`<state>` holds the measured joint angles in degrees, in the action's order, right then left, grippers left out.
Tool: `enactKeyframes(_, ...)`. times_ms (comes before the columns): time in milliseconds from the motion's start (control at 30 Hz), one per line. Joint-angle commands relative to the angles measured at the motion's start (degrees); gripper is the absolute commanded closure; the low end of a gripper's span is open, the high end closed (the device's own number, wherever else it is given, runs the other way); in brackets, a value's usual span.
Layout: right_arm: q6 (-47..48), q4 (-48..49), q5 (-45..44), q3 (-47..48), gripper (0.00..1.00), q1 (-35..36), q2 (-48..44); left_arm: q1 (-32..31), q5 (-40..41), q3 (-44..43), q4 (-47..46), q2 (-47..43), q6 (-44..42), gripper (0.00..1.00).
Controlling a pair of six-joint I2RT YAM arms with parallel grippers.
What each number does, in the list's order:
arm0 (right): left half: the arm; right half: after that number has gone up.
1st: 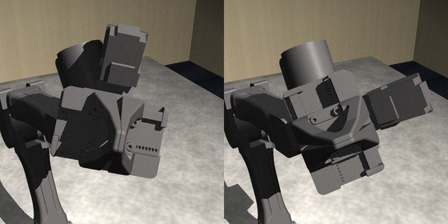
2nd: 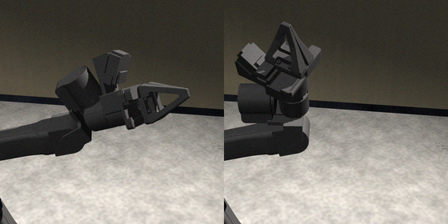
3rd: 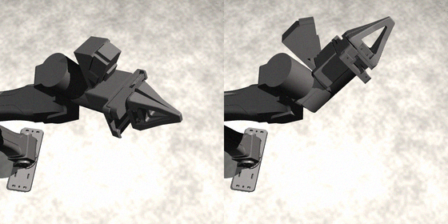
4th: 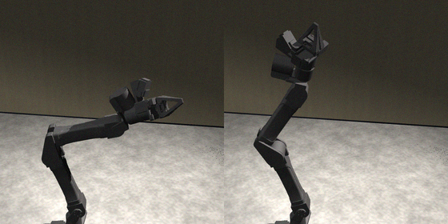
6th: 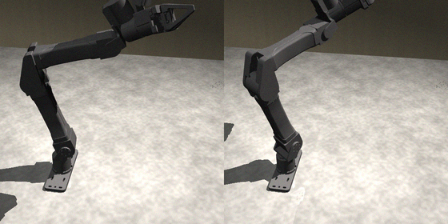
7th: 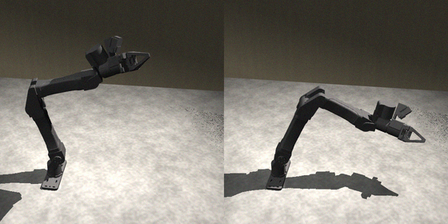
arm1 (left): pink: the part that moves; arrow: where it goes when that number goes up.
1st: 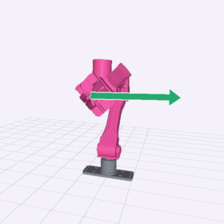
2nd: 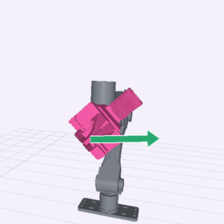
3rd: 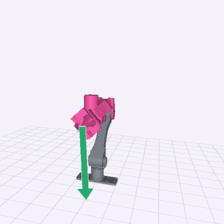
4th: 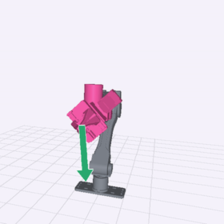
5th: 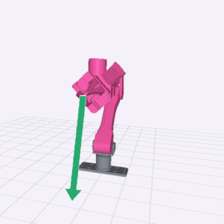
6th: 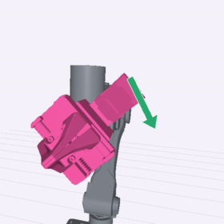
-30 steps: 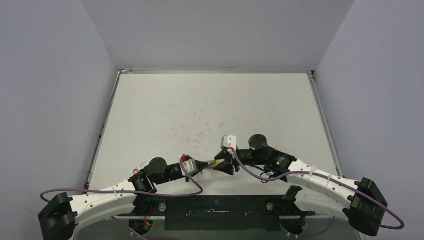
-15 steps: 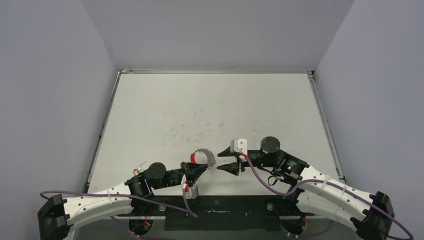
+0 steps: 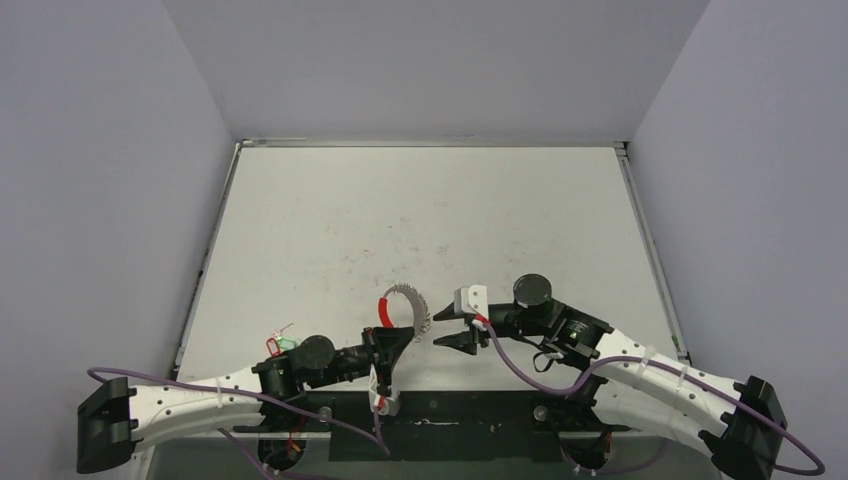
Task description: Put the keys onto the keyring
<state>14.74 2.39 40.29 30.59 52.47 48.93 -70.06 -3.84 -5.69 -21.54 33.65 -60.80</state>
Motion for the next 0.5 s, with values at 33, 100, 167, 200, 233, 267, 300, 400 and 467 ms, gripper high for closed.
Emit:
enactKeyframes(33,2.59,0.92,0.40,1.09,0.57,2.05,0.92,-0.60,0.92,0.08,-5.07,-1.29,-0.59,1.00)
enactKeyframes(100,3.18,0.71,-0.42,1.29,0.57,3.23,1.43,-0.60,1.17,0.07,-5.14,-1.75,0.48,1.00)
enactKeyframes(167,3.97,0.74,-1.79,1.44,0.58,4.77,2.11,-0.60,1.64,0.02,-5.26,-2.15,2.36,1.00)
enactKeyframes(200,4.43,0.69,-2.53,1.53,0.58,5.69,2.54,-0.60,2.01,-0.21,-5.30,-2.32,3.67,1.00)
enactKeyframes(233,4.83,0.68,-3.44,1.64,0.58,6.50,2.96,-0.60,2.47,-0.44,-5.33,-2.52,6.02,1.00)
enactKeyframes(267,5.12,0.68,-4.92,1.93,0.58,7.68,3.46,-0.60,2.71,-0.56,-5.33,-2.61,7.79,1.00)
enactKeyframes(300,5.39,0.70,-6.05,2.13,0.58,8.44,3.95,-0.60,2.86,-0.67,-5.37,-2.62,9.57,1.00)
enactKeyframes(400,5.33,0.69,-10.12,2.98,0.61,9.89,5.29,-0.60,3.39,-1.44,-5.40,-2.58,16.18,1.00)
enactKeyframes(467,4.75,0.75,-12.88,3.35,0.61,9.98,5.55,-0.60,3.40,-1.81,-5.34,-2.34,20.04,1.00)
